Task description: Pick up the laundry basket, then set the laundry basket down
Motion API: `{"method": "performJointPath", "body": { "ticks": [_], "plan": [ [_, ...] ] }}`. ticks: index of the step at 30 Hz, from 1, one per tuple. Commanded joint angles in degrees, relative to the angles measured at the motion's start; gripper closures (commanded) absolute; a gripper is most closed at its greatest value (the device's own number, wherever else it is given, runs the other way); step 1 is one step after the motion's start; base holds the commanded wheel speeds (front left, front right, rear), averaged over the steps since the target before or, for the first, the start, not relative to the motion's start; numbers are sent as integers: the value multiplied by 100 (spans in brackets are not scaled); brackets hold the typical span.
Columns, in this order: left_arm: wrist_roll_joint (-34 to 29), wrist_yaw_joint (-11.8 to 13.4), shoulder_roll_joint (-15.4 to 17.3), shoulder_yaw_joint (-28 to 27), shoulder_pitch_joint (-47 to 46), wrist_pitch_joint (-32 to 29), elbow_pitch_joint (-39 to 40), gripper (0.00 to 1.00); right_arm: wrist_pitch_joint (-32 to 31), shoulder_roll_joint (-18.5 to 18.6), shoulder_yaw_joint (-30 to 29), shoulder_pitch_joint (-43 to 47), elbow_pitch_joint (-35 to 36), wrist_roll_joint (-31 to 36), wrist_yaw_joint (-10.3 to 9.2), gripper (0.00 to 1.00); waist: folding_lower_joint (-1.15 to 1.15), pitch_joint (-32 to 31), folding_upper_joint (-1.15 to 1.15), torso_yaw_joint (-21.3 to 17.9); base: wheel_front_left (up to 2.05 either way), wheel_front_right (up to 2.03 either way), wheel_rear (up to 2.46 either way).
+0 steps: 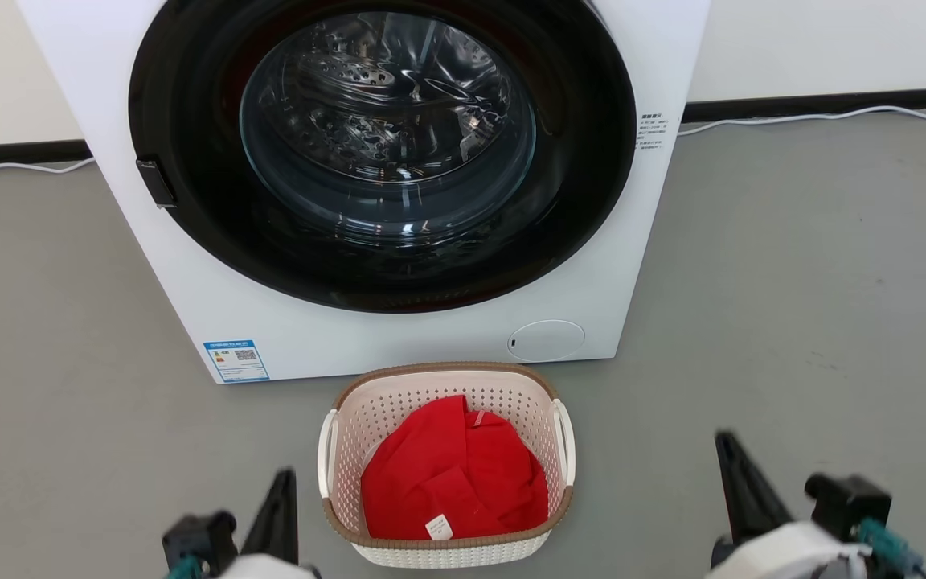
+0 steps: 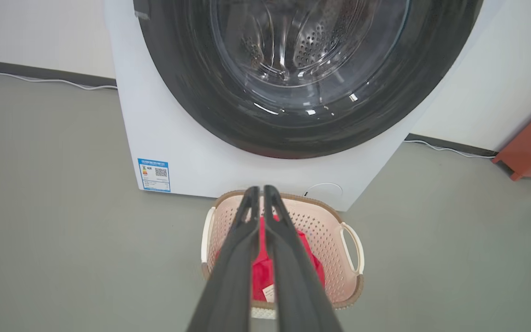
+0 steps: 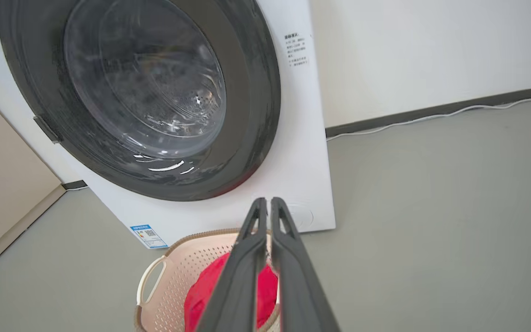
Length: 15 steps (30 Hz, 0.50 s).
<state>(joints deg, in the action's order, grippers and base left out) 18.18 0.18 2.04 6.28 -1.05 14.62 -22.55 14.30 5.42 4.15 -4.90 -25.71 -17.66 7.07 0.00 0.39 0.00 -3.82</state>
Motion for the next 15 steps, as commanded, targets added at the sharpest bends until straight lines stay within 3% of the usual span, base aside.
{"method": "performJointPath", "body": {
  "ticks": [1, 7, 15],
  "plan": [
    [79, -9, 5, -25, -39, -30, 33, 100, -26, 6, -17, -40, 34, -80, 0, 100, 0, 0, 0, 3, 0, 0, 0],
    [434, -45, 9, -88, -58, -136, 75, 100, -130, -7, -72, -37, 96, -437, 2, 100, 13, -15, 0, 23, 0, 0, 0],
    [850, -88, 14, -151, -83, -246, 123, 100, -243, -21, -129, -44, 159, -854, 5, 100, 0, -3, 0, 44, 0, 0, 0]
  ]
}}
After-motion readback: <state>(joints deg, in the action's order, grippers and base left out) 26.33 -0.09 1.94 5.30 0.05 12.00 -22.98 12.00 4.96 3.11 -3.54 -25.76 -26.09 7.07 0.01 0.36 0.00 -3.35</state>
